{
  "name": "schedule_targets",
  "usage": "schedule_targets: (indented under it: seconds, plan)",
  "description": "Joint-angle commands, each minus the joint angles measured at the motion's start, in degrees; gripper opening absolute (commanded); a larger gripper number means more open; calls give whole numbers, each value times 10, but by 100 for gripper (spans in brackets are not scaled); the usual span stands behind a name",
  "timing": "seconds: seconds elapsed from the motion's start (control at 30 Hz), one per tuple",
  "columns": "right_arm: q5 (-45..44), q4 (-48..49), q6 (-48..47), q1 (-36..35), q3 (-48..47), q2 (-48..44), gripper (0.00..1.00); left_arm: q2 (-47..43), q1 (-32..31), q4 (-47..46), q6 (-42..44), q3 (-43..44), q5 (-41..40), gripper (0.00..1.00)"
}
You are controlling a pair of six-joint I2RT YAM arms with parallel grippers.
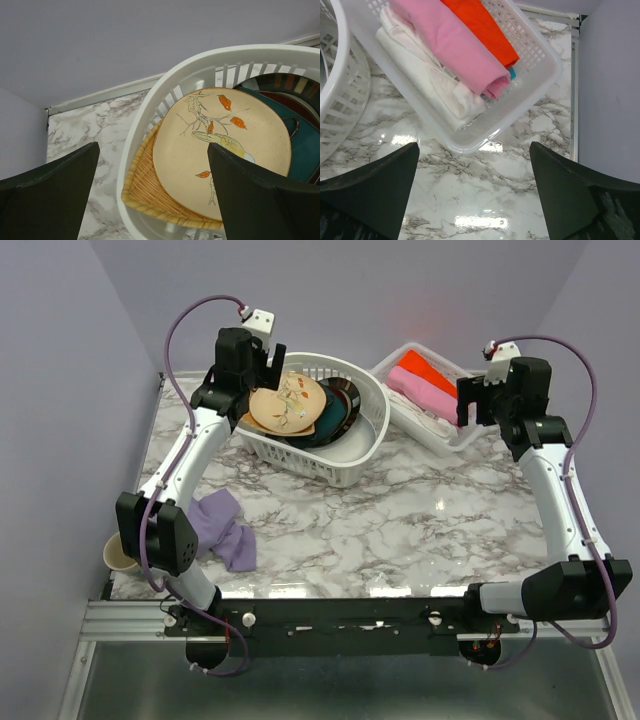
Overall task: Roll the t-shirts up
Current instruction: Move the bin to the corner of the board.
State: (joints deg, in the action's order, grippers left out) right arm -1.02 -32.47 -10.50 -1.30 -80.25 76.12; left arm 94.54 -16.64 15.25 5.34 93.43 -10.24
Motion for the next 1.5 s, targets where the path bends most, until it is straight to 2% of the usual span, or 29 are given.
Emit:
schedule_targets:
  seconds: [0.0,0.17,0.3,0.4,0.5,0.57,0.6,0.63,0.67,0.77,0.9,1.03,1.23,1.3,1.47]
  plan:
    - [-2,16,5,-2,-14,11,100,5,-3,-2,4,19,2,98]
    - [-6,18,-3,-2,-17,25,100,28,-2,-21,36,25,-1,98]
    - [0,15,-11,-2,-23,32,100,69,6,-7,56,66,-1,98]
    - [7,10,-25,-2,-23,33,100,114,28,29,38,107,36,95]
    - [7,7,-30,-2,-18,34,100,179,54,91,12,189,88,84]
    - [23,1,-29,-2,-15,33,100,236,67,150,1,239,139,46]
    - [30,0,-28,-2,-14,33,100,256,71,171,-4,292,179,29]
    - [35,-3,-26,-3,-12,33,100,287,78,185,-13,311,185,4]
    - [38,-6,-24,-2,-12,35,100,295,80,184,-28,317,182,0]
    - [52,-15,-22,-2,-13,35,100,317,82,160,-28,312,167,0]
    - [61,-22,-24,-2,-17,37,100,368,94,174,-35,378,181,0]
    - [58,-23,-28,-2,-11,36,100,392,101,160,-43,381,166,0]
    - [63,-25,-26,-2,-13,40,100,411,116,149,-51,363,77,0]
    - [62,-25,-29,-2,-17,42,100,412,124,137,-51,358,17,0]
    - [63,-28,-29,-2,-18,47,100,421,179,103,-39,354,-85,0]
